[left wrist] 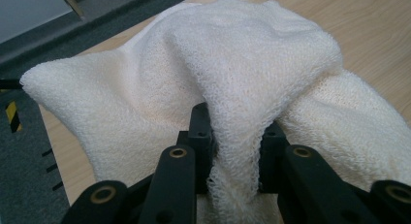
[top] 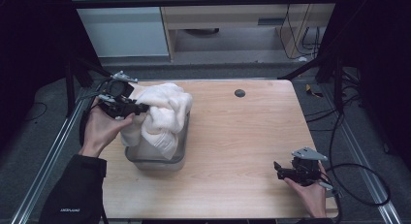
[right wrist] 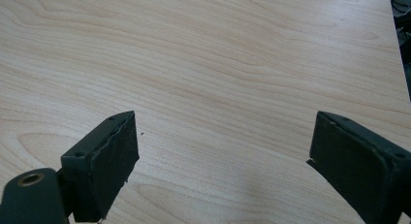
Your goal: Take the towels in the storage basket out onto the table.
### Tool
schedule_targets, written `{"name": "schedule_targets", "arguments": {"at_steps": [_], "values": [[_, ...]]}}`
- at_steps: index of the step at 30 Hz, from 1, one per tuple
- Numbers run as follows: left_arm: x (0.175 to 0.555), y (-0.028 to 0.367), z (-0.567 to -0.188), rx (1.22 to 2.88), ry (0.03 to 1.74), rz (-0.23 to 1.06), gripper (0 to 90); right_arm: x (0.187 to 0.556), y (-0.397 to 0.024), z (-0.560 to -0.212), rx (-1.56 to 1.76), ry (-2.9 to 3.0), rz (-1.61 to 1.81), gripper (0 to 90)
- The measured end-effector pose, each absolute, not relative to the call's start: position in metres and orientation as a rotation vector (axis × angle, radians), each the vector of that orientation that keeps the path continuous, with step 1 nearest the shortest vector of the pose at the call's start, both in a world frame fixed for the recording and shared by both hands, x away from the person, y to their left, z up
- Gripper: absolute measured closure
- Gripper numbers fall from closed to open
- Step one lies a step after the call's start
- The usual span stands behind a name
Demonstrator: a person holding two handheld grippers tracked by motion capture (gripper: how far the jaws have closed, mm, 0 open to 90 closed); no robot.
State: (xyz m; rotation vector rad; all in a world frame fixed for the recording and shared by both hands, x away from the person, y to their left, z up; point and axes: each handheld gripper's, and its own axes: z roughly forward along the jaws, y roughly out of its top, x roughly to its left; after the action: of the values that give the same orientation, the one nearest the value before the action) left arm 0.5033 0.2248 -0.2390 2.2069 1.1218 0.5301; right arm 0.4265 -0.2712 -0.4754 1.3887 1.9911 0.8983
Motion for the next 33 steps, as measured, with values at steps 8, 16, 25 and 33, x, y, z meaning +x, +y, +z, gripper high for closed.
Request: {"name": "schedule_targets", "arguments": {"at_steps": [8, 16, 25, 33], "values": [[0.493, 0.214, -0.222, 2.211, 1.067, 0.542, 74.2, 0.426, -0.273, -0.474, 1.392, 1.981, 0.902, 10.1], [0.481, 0.193, -0.211, 2.238, 0.987, 0.542, 74.1, 0.425, -0.280, -0.477, 1.414, 1.954, 0.929, 10.2], [0.479, 0.163, -0.210, 2.290, 0.908, 0.492, 74.1, 0.425, -0.280, -0.478, 1.416, 1.956, 0.928, 10.2], [0.480, 0.131, -0.212, 2.317, 0.844, 0.466, 74.0, 0.425, -0.282, -0.478, 1.419, 1.950, 0.932, 10.2]]}}
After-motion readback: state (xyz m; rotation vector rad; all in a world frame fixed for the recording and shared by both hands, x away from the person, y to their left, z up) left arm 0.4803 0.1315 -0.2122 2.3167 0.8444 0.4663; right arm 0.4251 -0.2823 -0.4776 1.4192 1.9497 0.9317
